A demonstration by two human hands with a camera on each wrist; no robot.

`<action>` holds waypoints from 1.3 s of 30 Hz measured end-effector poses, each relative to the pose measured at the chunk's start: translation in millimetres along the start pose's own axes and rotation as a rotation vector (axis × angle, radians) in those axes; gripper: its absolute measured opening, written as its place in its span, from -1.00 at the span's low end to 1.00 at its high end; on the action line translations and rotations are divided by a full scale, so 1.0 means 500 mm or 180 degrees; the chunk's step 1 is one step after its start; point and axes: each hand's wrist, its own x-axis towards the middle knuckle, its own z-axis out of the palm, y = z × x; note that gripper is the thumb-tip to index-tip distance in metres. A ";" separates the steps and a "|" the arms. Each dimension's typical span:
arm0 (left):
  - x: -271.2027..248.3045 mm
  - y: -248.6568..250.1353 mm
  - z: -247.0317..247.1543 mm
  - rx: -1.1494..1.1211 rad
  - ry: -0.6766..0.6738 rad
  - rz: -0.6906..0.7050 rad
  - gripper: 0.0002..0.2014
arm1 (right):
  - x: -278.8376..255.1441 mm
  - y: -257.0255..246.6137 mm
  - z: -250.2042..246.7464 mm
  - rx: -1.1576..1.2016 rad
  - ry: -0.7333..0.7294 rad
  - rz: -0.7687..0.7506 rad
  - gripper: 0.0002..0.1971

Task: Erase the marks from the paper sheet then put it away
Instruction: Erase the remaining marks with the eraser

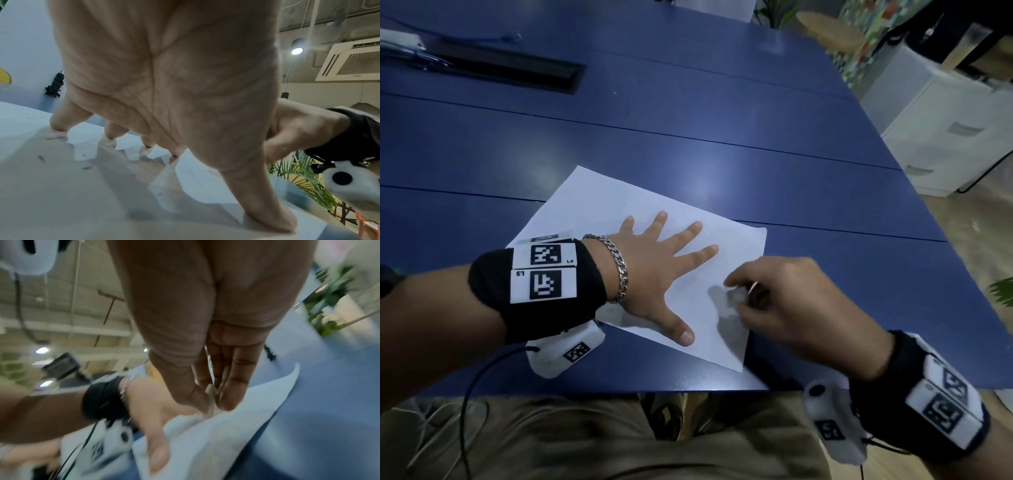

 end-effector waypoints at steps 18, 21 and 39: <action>-0.024 0.041 -0.010 -0.0071 0.0263 -0.0152 0.51 | 0.016 0.002 -0.006 -0.0101 -0.0209 0.0184 -0.83; -0.018 0.053 0.004 -0.0136 0.0186 -0.0330 0.57 | 0.056 0.007 -0.006 -0.0286 -0.0208 0.0117 -0.86; -0.015 0.058 0.004 -0.0230 0.0010 -0.0444 0.57 | 0.059 -0.014 -0.006 -0.0705 -0.0906 -0.0538 -0.92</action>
